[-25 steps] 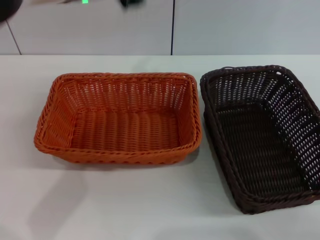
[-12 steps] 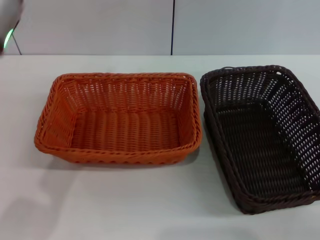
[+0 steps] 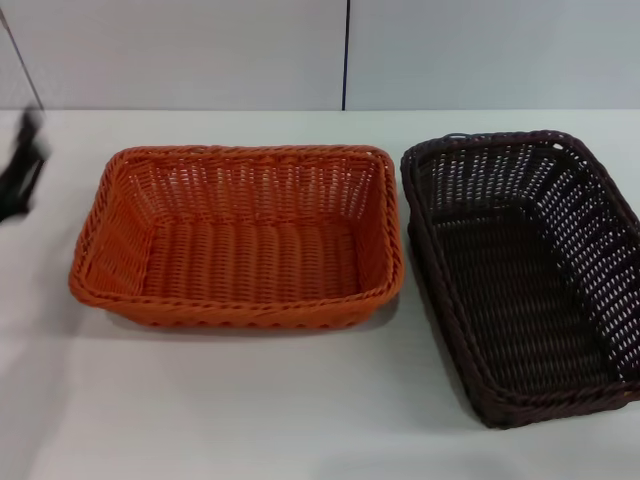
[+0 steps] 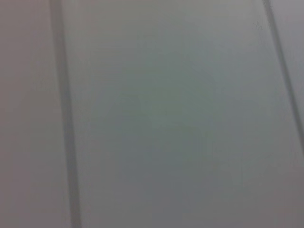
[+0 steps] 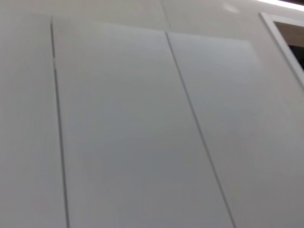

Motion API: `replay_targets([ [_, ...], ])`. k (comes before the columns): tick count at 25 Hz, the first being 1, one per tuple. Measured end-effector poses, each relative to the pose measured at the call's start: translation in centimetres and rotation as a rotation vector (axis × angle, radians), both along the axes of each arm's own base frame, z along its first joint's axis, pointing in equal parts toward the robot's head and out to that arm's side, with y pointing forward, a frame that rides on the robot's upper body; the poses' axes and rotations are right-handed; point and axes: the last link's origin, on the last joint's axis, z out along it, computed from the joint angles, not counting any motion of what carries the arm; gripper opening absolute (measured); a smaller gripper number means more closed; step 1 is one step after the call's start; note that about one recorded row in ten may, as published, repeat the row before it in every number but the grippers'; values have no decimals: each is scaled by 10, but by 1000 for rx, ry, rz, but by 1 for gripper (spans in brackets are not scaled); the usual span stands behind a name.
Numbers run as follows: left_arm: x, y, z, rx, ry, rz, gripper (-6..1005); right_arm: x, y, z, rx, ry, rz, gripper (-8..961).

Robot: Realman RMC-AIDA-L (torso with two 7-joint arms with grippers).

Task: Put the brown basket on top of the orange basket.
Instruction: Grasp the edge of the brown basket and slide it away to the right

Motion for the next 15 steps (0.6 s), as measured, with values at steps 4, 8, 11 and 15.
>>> replay_targets([
  [4, -53, -48, -2, 112, -117, 49, 663, -4, 2, -3, -31, -7, 37, 666],
  [8, -71, -58, -1, 128, -126, 122, 664, -10, 7, -5, -78, -23, 102, 666],
  [11, -80, -63, 0, 131, -122, 160, 665, -14, 11, -8, -141, -33, 155, 666],
  [15, -84, -65, -2, 123, -111, 180, 660, -16, 20, -10, -215, -40, 203, 665],
])
